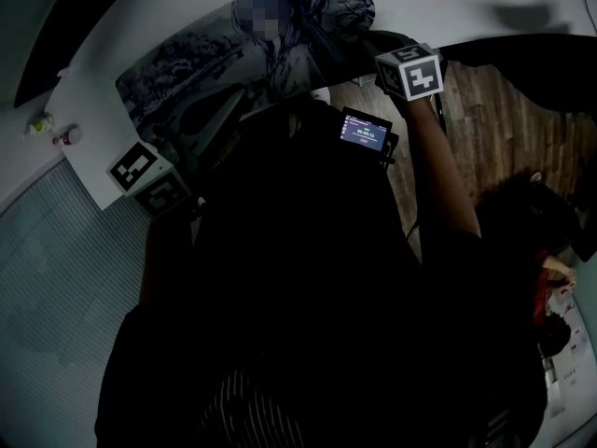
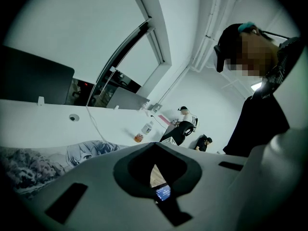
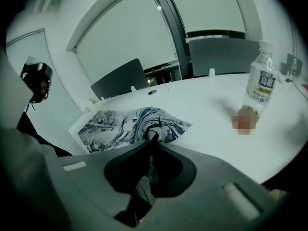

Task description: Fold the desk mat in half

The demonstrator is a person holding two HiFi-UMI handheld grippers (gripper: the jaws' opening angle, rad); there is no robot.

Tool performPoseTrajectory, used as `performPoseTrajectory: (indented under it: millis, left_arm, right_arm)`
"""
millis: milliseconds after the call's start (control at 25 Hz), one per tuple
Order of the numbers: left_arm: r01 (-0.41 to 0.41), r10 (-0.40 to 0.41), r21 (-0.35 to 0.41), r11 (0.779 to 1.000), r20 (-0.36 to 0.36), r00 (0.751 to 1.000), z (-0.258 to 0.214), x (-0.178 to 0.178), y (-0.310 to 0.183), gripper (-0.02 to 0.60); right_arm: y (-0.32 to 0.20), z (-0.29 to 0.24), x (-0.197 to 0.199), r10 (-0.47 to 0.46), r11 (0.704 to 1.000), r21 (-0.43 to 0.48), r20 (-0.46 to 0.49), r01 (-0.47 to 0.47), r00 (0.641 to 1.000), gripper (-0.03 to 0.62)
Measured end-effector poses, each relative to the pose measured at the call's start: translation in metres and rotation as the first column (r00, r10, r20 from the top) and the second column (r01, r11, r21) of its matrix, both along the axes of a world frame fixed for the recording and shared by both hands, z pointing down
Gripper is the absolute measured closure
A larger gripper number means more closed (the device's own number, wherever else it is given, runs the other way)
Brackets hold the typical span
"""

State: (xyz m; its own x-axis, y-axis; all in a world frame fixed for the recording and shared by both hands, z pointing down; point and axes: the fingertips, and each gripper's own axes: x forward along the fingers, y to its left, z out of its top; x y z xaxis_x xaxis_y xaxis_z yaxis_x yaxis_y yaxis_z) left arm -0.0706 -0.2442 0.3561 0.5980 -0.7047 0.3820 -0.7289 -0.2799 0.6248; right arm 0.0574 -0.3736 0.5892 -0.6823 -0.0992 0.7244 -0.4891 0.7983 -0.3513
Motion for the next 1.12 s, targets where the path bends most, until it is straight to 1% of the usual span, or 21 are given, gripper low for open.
performPoseTrajectory:
  millis: [160, 320, 440, 520, 600, 800, 1000, 1120]
  left_arm:
    - [-0.05, 0.05, 0.014, 0.999, -0.012, 0.999, -0.004, 0.013, 0.002, 0.581]
    - [-0.117, 0.119, 0.075, 0.99, -0.018, 0.993, -0.015, 0.028, 0.001, 0.581]
    - [-0.138, 0.142, 0.114, 0.984, -0.032, 0.989, -0.02, 0.021, 0.007, 0.581]
    - [-0.131, 0.138, 0.137, 0.982, -0.041, 0.99, -0.024, 0.002, 0.018, 0.581]
    - [-0.11, 0.119, 0.156, 0.982, -0.052, 0.992, -0.028, -0.024, 0.033, 0.581]
    - [-0.017, 0.037, 0.173, 0.985, -0.111, 0.993, -0.032, -0.092, 0.071, 0.581]
    - [0.033, -0.01, 0.184, 0.982, -0.126, 0.992, -0.029, -0.157, 0.119, 0.581]
    - [0.065, -0.039, 0.194, 0.979, -0.135, 0.99, -0.028, -0.193, 0.142, 0.581]
  right_arm:
    - [0.009, -0.018, 0.004, 0.044, 0.999, -0.011, 0.04, -0.044, 0.998, 0.568]
    - [0.022, -0.042, 0.011, 0.087, 0.996, -0.019, 0.091, -0.086, 0.992, 0.568]
    - [0.03, -0.06, 0.002, 0.079, 0.997, 0.008, 0.096, -0.08, 0.992, 0.568]
    - [0.037, -0.069, -0.011, 0.082, 0.996, 0.02, 0.085, -0.084, 0.993, 0.568]
    - [0.046, -0.078, -0.026, 0.101, 0.995, 0.016, 0.077, -0.103, 0.992, 0.567]
    - [0.063, -0.087, -0.052, 0.15, 0.989, -0.005, 0.068, -0.15, 0.986, 0.568]
    - [0.081, -0.087, -0.083, 0.227, 0.973, -0.059, 0.09, -0.223, 0.97, 0.568]
    - [0.098, -0.09, -0.107, 0.229, 0.973, -0.049, 0.081, -0.226, 0.97, 0.568]
